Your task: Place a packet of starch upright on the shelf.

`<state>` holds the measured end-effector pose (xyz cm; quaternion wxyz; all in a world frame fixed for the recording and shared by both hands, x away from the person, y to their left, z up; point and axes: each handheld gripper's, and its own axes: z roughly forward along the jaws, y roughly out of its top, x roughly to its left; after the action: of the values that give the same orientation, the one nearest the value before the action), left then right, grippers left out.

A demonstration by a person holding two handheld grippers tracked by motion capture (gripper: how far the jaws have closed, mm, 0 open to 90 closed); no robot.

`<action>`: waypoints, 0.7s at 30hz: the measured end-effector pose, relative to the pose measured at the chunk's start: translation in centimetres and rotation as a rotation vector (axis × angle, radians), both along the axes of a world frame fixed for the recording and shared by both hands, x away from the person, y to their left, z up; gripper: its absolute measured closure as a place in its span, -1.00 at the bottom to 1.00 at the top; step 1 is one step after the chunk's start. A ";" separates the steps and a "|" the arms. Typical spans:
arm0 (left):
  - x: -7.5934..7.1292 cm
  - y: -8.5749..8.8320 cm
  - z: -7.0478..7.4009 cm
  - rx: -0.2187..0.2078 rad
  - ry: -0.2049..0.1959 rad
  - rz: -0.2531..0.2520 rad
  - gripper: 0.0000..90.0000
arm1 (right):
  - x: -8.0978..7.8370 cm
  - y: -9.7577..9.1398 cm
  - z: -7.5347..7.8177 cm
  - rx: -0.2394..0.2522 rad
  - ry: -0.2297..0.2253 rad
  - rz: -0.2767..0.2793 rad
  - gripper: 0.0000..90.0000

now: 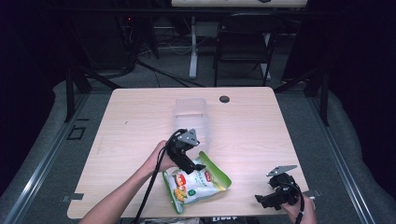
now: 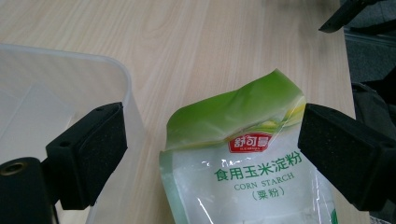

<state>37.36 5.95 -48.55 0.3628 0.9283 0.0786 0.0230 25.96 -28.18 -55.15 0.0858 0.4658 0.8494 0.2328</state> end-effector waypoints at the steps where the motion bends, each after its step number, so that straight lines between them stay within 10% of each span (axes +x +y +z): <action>1: 0.0 -0.2 -0.2 0.000 -0.005 0.005 -0.80 | 0.0 0.0 0.0 -0.010 -0.004 -0.004 -0.90; 21: 0.0 -1.5 -1.7 0.055 -0.033 -0.023 -0.14 | 0.0 0.1 0.0 -0.007 -0.002 0.001 -0.90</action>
<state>37.40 4.43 -50.26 0.3385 0.9383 0.0612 0.0365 25.92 -28.12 -55.20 0.0882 0.4648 0.8504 0.2303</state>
